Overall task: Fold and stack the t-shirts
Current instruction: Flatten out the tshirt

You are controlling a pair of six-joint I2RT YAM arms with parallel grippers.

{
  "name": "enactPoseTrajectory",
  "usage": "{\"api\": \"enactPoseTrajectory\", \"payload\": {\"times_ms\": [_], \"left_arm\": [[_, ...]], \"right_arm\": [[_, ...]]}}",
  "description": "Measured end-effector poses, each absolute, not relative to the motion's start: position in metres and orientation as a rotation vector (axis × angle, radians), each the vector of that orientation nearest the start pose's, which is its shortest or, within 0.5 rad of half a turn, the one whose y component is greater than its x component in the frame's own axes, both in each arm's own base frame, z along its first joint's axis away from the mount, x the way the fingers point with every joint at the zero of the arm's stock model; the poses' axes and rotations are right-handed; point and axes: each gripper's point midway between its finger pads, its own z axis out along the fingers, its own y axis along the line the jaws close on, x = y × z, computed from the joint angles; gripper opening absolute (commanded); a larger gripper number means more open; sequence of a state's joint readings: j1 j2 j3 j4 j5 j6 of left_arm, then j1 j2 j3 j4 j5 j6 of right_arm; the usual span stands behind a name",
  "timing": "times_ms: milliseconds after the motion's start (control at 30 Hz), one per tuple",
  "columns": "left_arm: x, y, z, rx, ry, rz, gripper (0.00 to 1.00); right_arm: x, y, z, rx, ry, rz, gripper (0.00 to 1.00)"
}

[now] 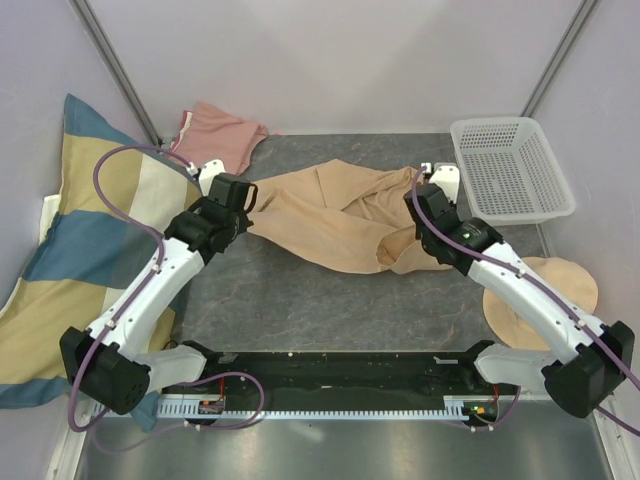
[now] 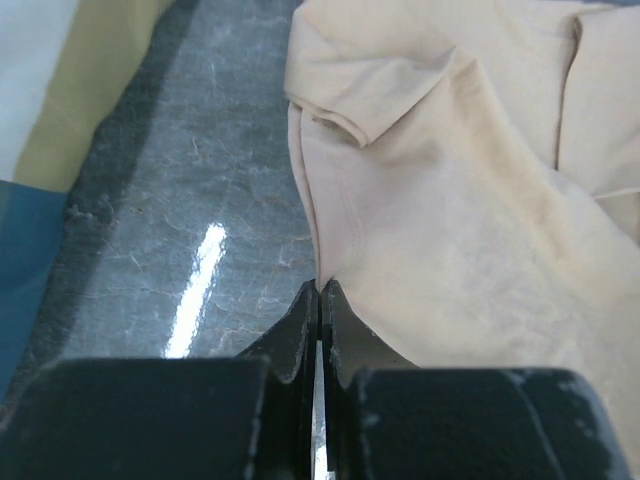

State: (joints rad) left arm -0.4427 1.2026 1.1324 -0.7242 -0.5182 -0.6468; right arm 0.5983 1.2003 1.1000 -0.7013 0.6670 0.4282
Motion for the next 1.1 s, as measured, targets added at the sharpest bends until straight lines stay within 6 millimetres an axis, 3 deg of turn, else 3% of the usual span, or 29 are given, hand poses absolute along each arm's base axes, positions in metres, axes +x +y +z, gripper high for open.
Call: {"api": "enactPoseTrajectory", "payload": {"times_ms": [333,600,700,933,1100], "left_arm": [[0.315,-0.064,0.262,-0.421,2.105,0.055,0.02],[0.319,-0.064,0.32,-0.351,2.025,0.028,0.02],[0.325,-0.066,0.348,-0.322,1.98,0.011,0.02],[0.339,-0.072,0.415,-0.265,1.864,-0.023,0.02],[0.35,-0.075,0.451,-0.232,1.8,-0.031,0.02]], "right_arm": [[0.299,0.078,0.29,0.17,2.044,-0.184,0.0],[0.295,0.066,0.353,0.203,1.931,-0.171,0.0],[0.295,0.06,0.389,0.208,1.869,-0.176,0.0],[0.314,0.056,0.473,0.243,1.704,-0.208,0.0],[0.333,0.062,0.511,0.259,1.625,-0.219,0.0]]}}
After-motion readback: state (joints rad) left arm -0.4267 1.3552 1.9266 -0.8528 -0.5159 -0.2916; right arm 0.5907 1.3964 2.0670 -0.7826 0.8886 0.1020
